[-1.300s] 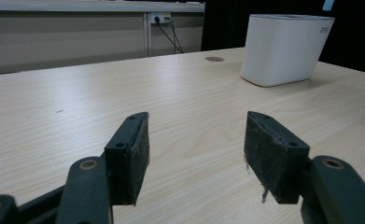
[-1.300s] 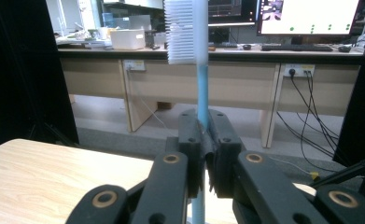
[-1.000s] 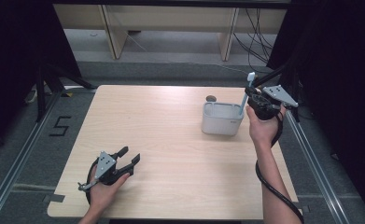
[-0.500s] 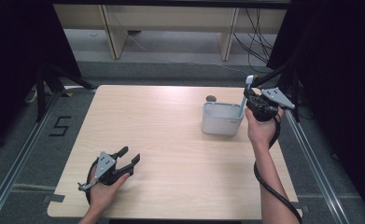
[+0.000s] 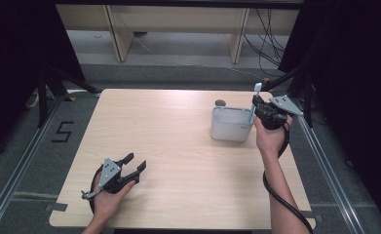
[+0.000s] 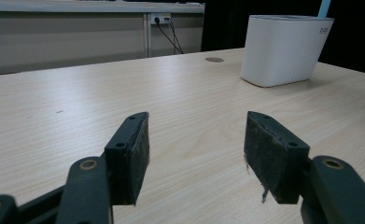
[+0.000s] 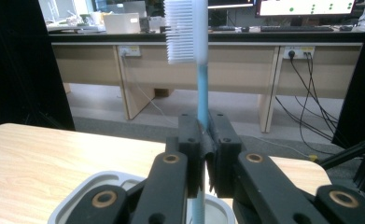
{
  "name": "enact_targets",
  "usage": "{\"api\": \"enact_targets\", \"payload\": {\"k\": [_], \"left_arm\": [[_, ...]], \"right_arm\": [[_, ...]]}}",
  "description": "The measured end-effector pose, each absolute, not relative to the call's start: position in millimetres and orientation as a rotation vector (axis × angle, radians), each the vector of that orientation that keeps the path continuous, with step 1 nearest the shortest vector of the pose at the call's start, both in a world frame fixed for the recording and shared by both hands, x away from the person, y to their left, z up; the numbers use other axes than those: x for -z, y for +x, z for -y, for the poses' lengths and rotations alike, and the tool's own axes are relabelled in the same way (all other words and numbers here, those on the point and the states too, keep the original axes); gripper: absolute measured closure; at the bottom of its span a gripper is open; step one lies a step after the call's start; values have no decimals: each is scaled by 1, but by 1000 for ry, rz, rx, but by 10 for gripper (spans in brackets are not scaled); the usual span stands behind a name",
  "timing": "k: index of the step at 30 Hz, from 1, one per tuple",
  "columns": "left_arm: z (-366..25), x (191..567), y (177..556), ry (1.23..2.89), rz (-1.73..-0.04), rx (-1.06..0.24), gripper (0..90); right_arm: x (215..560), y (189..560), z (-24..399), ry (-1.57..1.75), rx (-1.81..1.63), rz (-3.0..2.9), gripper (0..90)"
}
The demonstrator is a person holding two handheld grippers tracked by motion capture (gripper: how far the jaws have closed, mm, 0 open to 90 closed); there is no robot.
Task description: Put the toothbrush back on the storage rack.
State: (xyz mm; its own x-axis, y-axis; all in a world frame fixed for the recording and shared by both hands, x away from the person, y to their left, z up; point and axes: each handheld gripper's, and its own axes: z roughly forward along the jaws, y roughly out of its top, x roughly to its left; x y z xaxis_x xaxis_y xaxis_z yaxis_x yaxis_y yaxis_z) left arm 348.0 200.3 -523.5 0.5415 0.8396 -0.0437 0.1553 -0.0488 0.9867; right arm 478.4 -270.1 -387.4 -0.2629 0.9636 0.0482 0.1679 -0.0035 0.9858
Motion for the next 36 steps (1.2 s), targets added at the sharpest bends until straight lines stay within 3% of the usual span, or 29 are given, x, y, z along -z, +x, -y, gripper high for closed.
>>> {"api": "enact_targets", "payload": {"k": [36], "left_arm": [[-200,524,348,1545,-883,-692,401]], "right_arm": [[419,480,267,1259,-1305,-1555,855]]}}
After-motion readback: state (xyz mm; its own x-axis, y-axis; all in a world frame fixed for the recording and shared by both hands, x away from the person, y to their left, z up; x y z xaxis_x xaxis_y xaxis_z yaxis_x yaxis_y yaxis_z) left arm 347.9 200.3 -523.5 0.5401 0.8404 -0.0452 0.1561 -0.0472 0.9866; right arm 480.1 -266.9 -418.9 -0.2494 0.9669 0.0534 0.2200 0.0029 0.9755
